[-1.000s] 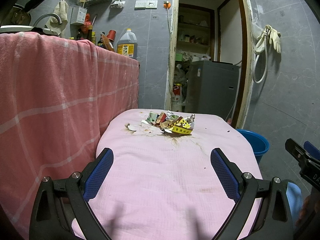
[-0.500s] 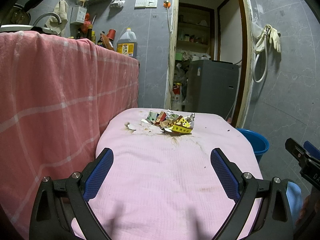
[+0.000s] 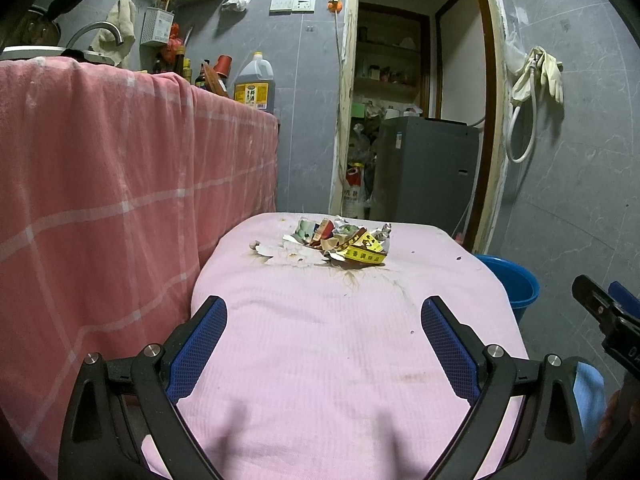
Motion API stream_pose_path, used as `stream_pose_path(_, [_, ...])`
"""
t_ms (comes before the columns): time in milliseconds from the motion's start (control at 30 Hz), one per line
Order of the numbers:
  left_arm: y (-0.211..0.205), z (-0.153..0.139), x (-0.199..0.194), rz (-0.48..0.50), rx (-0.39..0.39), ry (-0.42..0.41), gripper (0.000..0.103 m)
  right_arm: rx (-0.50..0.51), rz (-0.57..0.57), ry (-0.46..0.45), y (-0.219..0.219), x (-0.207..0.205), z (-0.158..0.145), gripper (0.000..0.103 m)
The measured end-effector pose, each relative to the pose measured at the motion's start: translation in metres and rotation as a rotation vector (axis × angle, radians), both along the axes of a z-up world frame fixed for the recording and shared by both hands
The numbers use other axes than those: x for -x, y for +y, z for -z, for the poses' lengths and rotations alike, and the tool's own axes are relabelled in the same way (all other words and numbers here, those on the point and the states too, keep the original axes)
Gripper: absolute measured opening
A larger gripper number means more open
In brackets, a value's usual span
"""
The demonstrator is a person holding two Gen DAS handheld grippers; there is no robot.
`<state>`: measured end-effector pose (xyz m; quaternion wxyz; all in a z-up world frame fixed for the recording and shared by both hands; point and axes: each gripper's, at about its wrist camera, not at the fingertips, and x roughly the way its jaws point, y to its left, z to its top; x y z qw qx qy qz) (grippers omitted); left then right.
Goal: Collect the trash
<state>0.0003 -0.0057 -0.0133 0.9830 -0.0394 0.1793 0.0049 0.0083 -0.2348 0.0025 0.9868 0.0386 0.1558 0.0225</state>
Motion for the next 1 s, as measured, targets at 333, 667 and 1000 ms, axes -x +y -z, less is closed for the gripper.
stream_pose_path(333, [0.006,-0.005,-0.010,-0.009,0.029,0.011,0.095,-0.004,-0.001,-0.003,-0.002,-0.005,0.000,0.103])
stream_pose_path(667, [0.011,-0.015,-0.038,-0.019,0.036,0.020,0.095,-0.010,-0.034,-0.010,0.006,-0.030,-0.003,0.103])
stream_pose_path(1000, [0.018,-0.020,-0.083,-0.011,0.042,0.055,0.095,-0.019,-0.066,-0.021,0.004,-0.076,-0.008,0.103])
